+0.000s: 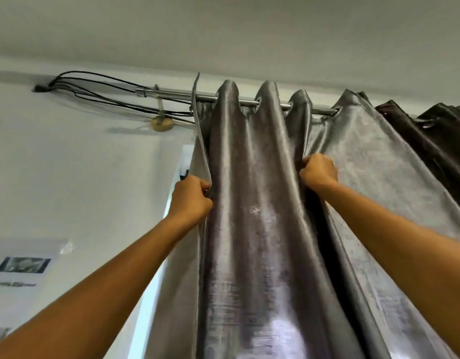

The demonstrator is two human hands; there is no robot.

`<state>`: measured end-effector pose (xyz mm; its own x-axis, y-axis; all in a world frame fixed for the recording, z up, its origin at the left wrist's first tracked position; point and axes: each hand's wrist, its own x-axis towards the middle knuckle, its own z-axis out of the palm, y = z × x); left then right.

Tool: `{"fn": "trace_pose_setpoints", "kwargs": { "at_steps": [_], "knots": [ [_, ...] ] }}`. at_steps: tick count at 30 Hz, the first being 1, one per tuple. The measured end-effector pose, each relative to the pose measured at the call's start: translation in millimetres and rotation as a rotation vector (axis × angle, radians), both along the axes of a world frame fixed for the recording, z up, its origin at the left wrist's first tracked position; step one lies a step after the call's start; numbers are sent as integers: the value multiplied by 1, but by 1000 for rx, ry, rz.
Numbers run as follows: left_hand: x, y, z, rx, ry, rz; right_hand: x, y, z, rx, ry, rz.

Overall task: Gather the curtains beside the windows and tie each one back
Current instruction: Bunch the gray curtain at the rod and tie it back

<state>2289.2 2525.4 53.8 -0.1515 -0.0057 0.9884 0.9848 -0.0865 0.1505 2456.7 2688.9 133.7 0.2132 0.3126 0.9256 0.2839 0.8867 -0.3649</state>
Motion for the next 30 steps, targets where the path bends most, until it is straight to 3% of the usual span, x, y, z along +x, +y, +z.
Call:
{"fn": "trace_pose_setpoints", "kwargs": {
  "at_steps": [8, 14, 22, 26, 30],
  "knots": [
    [-35, -40, -2, 25, -27, -78, -89, -140, 23, 269, -214, 153],
    [-40, -44, 1, 19, -36, -81, -69, -107, 11, 127, -420, 118],
    [-17, -9, 17, 44, 12, -70, -12, -65, 18, 102, -24, -43],
    [-13, -1, 21, 48, -7, -95, -2, -31, 14, 39, -48, -342],
    [-10, 0, 23, 47, -37, -150, 7, 1, 8, -75, -89, -249]
  ]
}}
